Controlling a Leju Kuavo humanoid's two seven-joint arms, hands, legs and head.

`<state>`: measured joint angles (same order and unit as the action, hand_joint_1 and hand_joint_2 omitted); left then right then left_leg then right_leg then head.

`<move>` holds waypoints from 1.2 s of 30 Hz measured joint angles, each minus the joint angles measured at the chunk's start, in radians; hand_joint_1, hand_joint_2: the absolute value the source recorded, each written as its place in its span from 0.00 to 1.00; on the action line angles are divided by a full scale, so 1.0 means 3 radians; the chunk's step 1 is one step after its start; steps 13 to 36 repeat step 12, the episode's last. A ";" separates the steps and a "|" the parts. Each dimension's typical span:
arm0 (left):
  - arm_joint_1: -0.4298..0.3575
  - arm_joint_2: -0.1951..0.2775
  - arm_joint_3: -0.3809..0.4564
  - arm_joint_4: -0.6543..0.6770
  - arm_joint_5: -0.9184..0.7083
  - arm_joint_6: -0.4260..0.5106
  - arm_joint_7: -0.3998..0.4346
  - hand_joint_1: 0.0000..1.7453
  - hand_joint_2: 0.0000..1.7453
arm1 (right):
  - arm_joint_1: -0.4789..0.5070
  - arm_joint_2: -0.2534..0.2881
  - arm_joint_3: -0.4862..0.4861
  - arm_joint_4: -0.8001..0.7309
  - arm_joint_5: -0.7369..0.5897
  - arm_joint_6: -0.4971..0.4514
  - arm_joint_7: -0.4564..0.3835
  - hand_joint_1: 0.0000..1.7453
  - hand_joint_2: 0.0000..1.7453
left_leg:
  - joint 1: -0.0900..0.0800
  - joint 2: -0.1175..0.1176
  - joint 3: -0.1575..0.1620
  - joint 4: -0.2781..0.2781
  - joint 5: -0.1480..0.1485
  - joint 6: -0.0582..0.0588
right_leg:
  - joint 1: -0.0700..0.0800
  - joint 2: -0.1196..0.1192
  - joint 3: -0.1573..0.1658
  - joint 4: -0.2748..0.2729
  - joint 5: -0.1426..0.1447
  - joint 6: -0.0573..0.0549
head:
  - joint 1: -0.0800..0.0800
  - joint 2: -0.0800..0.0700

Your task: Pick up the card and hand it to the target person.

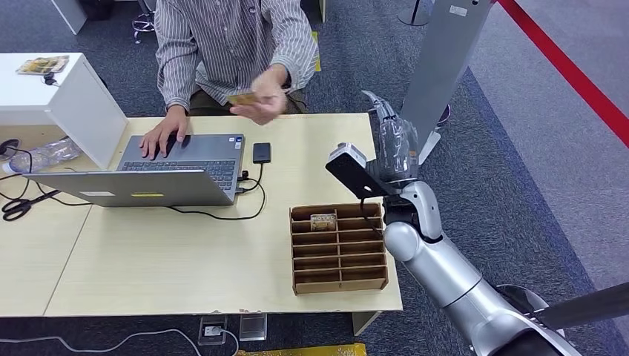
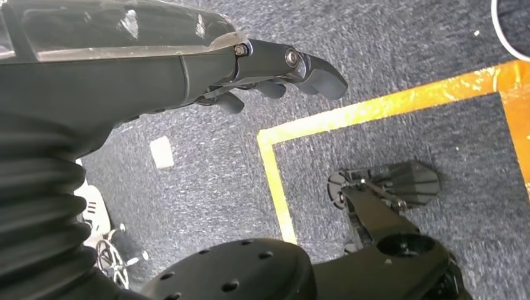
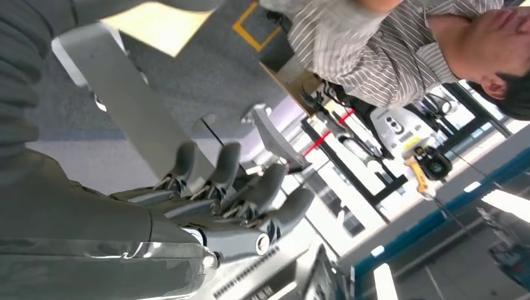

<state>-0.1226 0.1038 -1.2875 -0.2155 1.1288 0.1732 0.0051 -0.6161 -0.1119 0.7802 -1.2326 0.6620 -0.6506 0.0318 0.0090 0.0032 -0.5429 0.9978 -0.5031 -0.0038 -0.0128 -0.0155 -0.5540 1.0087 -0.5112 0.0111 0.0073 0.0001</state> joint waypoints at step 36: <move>0.0037 0.0007 0.0000 0.0000 0.0060 0.0074 0.0061 0.00 0.00 | 0.0734 -0.0251 -0.0157 -0.0790 -0.1465 0.0583 -0.0153 0.00 1.00 | 0.0000 0.0001 0.0000 0.0000 -0.0001 0.0000 | 0.0000 0.0001 -0.0002 -0.0002 0.0000 0.0000 | 0.0004 0.0000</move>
